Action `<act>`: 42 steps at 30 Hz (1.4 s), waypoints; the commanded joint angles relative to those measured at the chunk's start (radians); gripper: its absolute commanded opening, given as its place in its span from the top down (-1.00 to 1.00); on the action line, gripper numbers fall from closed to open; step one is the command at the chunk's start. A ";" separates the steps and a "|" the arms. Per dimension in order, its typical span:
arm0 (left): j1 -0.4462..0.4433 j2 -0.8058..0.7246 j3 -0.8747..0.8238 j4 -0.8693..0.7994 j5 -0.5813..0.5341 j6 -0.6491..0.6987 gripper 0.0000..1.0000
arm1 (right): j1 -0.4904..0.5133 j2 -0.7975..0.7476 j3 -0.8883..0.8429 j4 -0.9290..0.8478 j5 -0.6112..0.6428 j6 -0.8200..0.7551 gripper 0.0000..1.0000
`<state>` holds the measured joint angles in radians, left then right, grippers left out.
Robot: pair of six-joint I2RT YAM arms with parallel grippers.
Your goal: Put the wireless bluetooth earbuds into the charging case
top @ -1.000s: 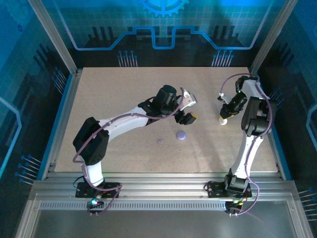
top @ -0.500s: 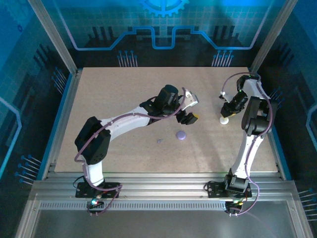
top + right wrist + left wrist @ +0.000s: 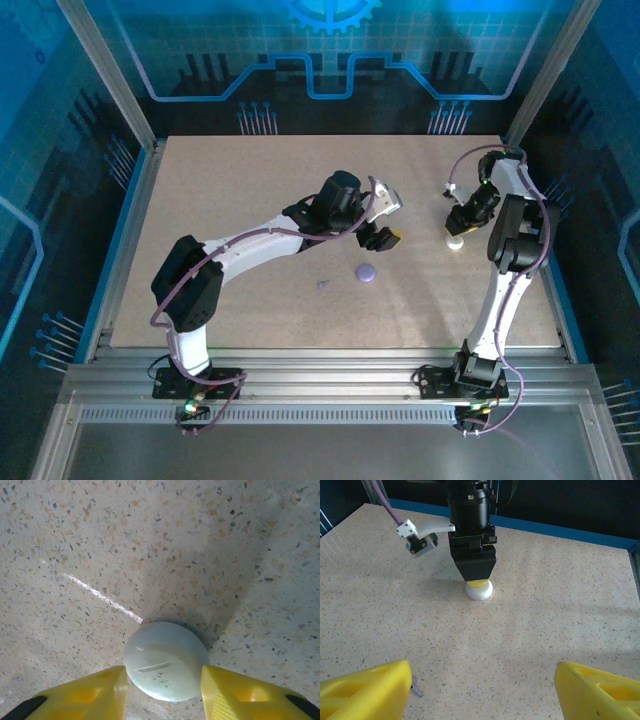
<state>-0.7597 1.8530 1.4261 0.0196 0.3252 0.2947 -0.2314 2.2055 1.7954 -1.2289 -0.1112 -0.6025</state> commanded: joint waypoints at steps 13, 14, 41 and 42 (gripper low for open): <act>-0.009 0.017 0.022 -0.005 -0.008 0.008 -0.52 | -0.019 0.025 0.029 -0.014 -0.003 0.055 -0.11; -0.010 0.015 0.022 -0.005 -0.008 0.008 -0.52 | -0.019 0.018 0.029 -0.016 -0.004 0.061 -0.11; 0.125 -0.401 -0.332 -0.221 -0.297 -0.526 -0.53 | 0.513 -0.502 -0.414 0.181 -0.068 0.727 -0.18; 0.149 -0.425 -0.355 -0.236 -0.299 -0.570 -0.53 | 0.538 -0.499 -0.427 0.193 -0.069 0.764 -0.18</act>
<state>-0.6582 1.4738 1.1248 -0.1375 0.0830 -0.1112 0.2520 1.6962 1.3949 -1.0607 -0.1680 0.0017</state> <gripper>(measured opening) 0.763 0.589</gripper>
